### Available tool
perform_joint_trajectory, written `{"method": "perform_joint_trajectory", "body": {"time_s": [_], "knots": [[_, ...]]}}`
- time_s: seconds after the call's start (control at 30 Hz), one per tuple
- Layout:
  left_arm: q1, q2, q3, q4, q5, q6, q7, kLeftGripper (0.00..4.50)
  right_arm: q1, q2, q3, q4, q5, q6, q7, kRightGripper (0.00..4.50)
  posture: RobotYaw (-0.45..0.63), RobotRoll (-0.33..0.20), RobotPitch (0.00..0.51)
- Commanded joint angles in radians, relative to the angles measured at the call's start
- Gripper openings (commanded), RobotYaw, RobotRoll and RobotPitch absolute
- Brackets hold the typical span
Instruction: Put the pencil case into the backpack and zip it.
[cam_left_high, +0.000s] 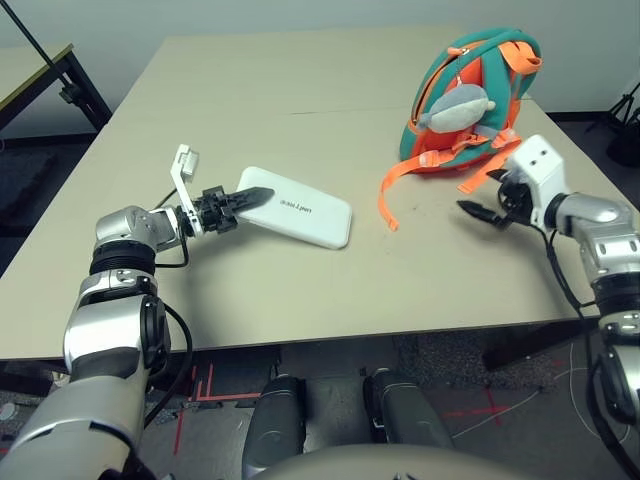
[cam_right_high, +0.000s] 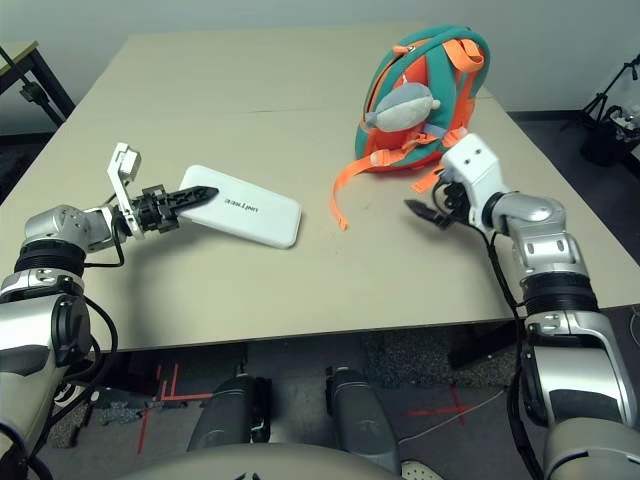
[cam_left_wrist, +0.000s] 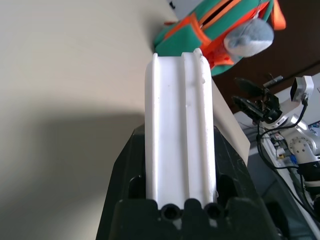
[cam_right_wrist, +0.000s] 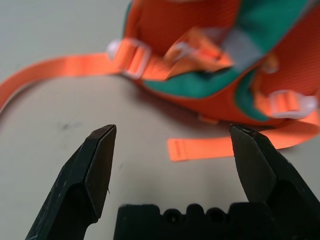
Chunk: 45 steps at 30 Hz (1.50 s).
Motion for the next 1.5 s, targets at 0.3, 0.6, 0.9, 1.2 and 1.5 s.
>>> {"method": "perform_joint_trajectory", "body": {"time_s": [0.3, 0.6, 0.9, 1.2, 1.5], "knots": [[0.117, -0.062, 0.114, -0.329, -0.182, 0.079, 0.153, 1.33, -0.182, 0.079, -0.087, 0.272, 0.061, -0.054, -0.168, 4.50, -0.09, 0.000, 0.059], [0.183, -0.075, 0.162, -0.480, -0.289, 0.124, 0.245, 1.33, -0.319, 0.105, -0.072, 0.527, 0.028, -0.158, -0.220, 4.50, -0.06, 0.000, 0.061], [0.231, -0.078, 0.180, -0.551, -0.367, 0.140, 0.308, 1.33, -0.355, 0.125, -0.072, 0.597, 0.010, -0.184, -0.233, 3.56, -0.03, 0.000, 0.063], [0.228, -0.069, 0.173, -0.550, -0.400, 0.131, 0.332, 1.33, -0.368, 0.137, -0.084, 0.616, 0.016, -0.204, -0.236, 0.15, -0.04, 0.000, 0.065], [0.213, -0.055, 0.169, -0.533, -0.398, 0.116, 0.329, 1.33, -0.377, 0.159, -0.103, 0.578, 0.053, -0.224, -0.174, 0.00, -0.04, 0.000, 0.064]]}}
